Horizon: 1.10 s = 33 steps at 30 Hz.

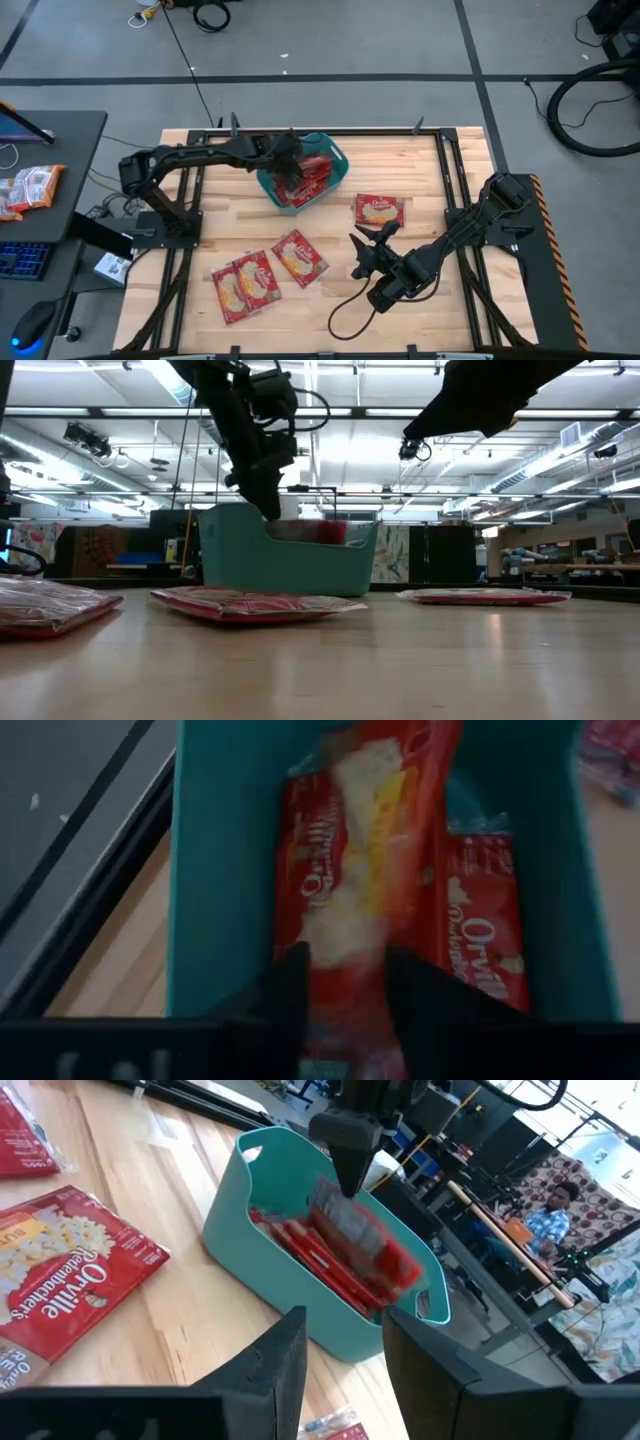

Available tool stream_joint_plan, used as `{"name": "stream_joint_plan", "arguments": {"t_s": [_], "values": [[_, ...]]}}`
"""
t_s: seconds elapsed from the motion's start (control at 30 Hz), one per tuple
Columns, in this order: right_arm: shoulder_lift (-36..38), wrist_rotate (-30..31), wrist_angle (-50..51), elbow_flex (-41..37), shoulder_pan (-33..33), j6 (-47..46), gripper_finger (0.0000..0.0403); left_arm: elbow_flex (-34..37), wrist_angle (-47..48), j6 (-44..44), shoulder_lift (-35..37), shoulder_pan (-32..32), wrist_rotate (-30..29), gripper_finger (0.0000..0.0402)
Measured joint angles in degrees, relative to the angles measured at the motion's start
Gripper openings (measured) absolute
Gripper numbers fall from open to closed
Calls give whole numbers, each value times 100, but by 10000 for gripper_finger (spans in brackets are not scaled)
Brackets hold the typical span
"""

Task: Sort popcorn bags into baskets
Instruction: Put the red popcorn bag into the green bin

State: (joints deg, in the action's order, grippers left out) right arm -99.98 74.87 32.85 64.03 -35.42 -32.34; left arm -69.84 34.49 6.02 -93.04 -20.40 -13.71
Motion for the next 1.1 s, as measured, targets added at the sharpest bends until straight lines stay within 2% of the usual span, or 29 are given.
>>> {"name": "stream_joint_plan", "arguments": {"t_s": [0.13, 0.2, 0.33, 0.43, 0.53, 0.73, 0.93, 1.1], "values": [[0, -1, 7, 0, -1, -52, 137, -609, 577, -185, 63, 95, 69, 185], [0, 0, 9, 0, -1, -59, 137, -926, 844, -531, 70, 226, 499, 199], [0, -3, 24, 0, -10, -68, 137, -1100, 922, -1496, 80, 917, 1668, 202], [0, -108, 43, 0, -15, -67, 137, -937, 939, -2170, 84, 1622, 1864, 194], [0, -185, 61, 0, -36, -93, 137, -638, 882, -2488, 84, 2262, 1625, 185], [0, -243, 56, 0, -87, -116, 137, 85, 365, -2321, 84, 3290, 806, 175], [0, -242, 41, 0, -58, -161, 137, 1037, -933, -2328, 84, 4012, 356, 173], [0, -240, 19, 0, 11, -163, 137, 1594, -2069, -2368, 45, 4345, 35, 173]]}}
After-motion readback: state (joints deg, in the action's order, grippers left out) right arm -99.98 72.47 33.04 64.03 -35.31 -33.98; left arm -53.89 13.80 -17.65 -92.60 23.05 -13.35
